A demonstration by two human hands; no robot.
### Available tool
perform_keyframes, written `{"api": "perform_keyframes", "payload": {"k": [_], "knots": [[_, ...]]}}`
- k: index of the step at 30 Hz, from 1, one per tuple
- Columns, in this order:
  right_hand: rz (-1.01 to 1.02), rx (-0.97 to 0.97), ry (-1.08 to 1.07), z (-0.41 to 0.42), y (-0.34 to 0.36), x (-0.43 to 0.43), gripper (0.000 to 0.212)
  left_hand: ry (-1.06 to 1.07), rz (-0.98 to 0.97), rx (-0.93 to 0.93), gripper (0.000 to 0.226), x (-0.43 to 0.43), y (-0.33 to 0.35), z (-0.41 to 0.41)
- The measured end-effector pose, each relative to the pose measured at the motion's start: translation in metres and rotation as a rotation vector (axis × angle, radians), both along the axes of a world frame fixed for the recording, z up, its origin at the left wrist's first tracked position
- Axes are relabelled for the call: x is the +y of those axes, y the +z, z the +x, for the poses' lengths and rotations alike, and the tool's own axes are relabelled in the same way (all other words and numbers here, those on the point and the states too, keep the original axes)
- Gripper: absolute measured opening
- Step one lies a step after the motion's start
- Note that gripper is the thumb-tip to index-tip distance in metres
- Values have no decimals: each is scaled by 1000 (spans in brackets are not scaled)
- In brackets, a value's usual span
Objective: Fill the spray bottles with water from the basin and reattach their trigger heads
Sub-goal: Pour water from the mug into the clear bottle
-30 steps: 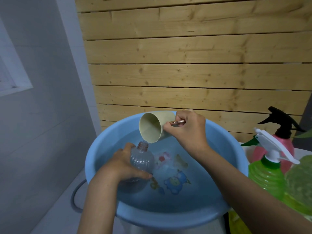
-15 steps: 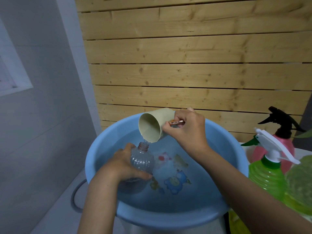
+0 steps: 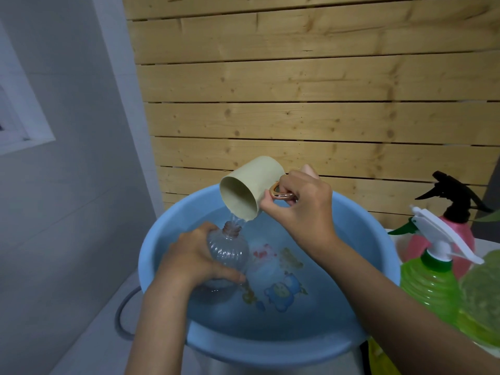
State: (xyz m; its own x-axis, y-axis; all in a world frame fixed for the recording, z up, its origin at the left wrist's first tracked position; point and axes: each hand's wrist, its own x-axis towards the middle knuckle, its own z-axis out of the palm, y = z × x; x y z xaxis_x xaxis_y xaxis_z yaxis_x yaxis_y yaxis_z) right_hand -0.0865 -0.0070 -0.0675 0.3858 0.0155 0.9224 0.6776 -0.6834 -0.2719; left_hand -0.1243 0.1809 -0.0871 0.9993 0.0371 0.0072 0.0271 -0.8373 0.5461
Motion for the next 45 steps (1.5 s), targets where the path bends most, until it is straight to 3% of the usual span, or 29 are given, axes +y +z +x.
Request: {"api": "perform_keyframes", "payload": {"k": [4, 11, 21, 26, 29, 33, 38, 42, 45], "knots": [[7, -62, -7, -3, 4, 0, 37, 66, 40, -42, 110, -2, 2, -1], [14, -94, -22, -4, 6, -1, 35, 175, 12, -175, 88, -7, 8, -4], [-253, 269, -259, 8, -12, -6, 43, 287, -83, -382, 96, -14, 18, -9], [-465, 538, -442, 3, -8, -9, 10, 316, -160, -527, 100, -17, 24, -16], [-517, 648, -508, 1, -8, -11, 17, 337, -199, -572, 105, -20, 26, -20], [-573, 743, -570, 4, -14, -11, 33, 329, -196, -591, 103, -21, 26, -21], [-596, 923, -614, 7, -21, -12, 32, 304, -179, -594, 101, -21, 26, -23], [-681, 1019, -616, 8, -24, -14, 13, 282, -154, -586, 94, -21, 26, -23], [-687, 1055, -610, 9, -27, -17, 22, 279, -108, -578, 92, -22, 26, -23]]}}
